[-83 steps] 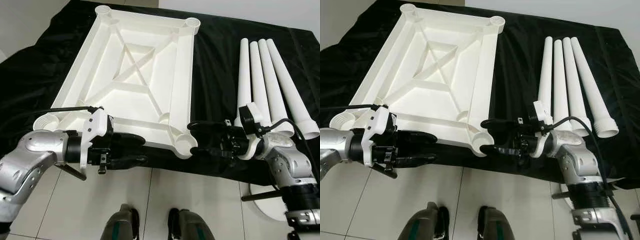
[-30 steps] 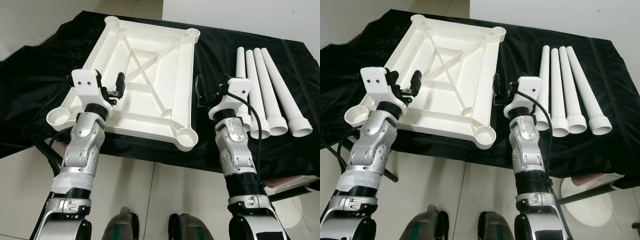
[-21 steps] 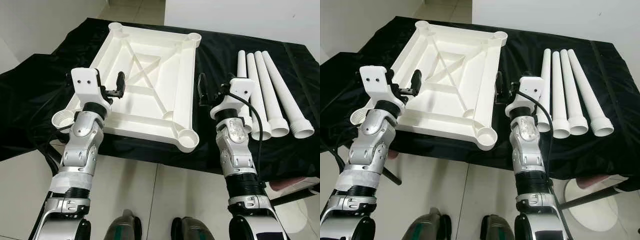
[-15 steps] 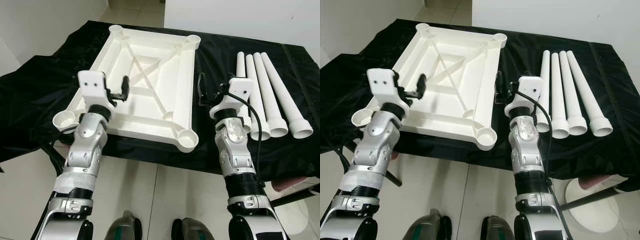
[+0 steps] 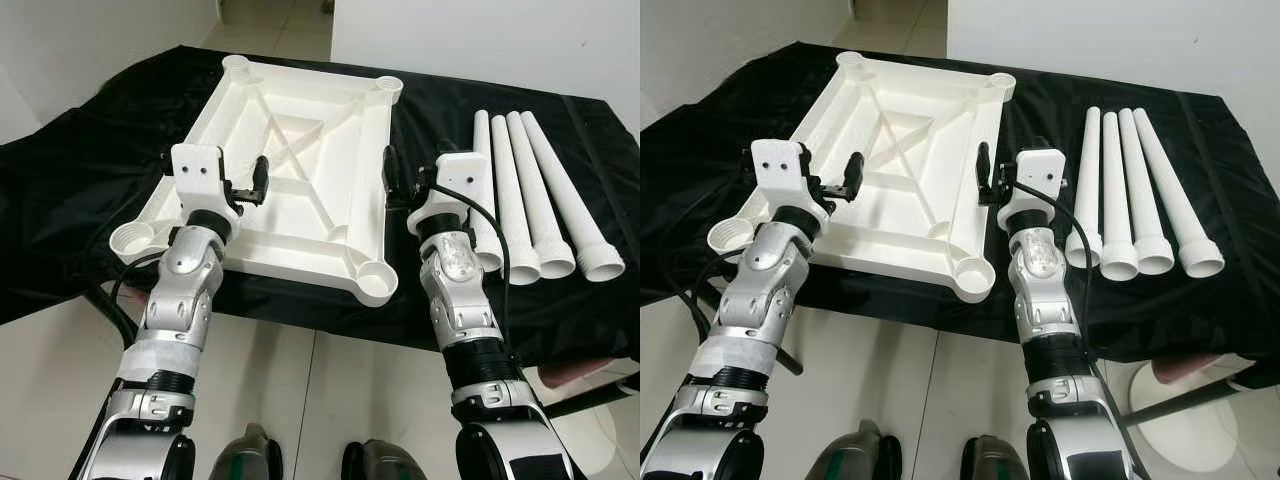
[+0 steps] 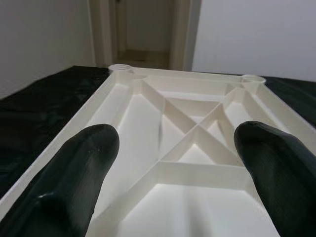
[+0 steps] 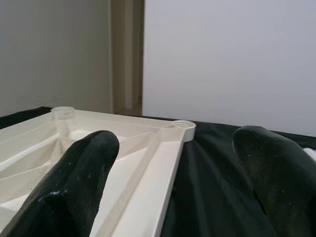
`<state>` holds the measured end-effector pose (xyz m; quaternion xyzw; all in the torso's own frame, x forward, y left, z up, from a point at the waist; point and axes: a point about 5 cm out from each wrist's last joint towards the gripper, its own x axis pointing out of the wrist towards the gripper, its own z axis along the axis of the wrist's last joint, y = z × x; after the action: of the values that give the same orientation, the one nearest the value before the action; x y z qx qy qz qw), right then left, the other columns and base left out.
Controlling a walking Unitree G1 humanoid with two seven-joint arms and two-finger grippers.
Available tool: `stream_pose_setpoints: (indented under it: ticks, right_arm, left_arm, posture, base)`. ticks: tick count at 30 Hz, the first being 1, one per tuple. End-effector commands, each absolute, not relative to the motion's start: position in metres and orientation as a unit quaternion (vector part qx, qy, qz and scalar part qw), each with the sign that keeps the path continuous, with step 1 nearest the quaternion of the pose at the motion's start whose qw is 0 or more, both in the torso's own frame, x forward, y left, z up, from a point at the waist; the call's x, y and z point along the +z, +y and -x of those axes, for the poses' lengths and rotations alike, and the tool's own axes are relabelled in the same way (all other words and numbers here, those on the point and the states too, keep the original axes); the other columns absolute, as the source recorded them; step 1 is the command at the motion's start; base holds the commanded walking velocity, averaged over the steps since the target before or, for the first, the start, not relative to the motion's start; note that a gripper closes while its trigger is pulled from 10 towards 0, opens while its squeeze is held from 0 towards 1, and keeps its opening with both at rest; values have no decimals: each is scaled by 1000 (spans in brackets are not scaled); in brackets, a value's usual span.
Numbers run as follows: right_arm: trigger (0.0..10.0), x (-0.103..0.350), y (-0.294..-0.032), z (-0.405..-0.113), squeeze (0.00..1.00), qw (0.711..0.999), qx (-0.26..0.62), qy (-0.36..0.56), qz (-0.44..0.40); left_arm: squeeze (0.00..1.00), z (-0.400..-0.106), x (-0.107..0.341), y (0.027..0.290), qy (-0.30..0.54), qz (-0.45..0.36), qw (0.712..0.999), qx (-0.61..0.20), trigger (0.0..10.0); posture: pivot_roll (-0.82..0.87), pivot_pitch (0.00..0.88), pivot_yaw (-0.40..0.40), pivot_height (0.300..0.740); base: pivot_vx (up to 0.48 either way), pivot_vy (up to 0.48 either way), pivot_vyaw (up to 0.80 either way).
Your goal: Building children table
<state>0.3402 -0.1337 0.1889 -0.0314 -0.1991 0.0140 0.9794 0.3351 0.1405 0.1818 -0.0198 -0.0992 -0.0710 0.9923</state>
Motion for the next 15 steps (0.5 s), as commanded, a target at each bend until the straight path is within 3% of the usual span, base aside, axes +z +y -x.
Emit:
stream_pose_setpoints:
  ticks: [1, 15]
  right_arm:
    - [10000, 182, -133, -340, 0, 981, 15, -187, 40]
    - [10000, 189, -139, -339, 0, 977, 16, -208, 40]
  left_arm:
    - [0, -333, 176, 145, -92, 31, 995, -17, 10000]
    - [0, -348, 175, 134, -73, 59, 993, -72, 10000]
  posture:
    - [71, 0, 35, 740]
    - [-50, 0, 111, 740]
  base:
    - [0, 0, 0]
    - [0, 0, 0]
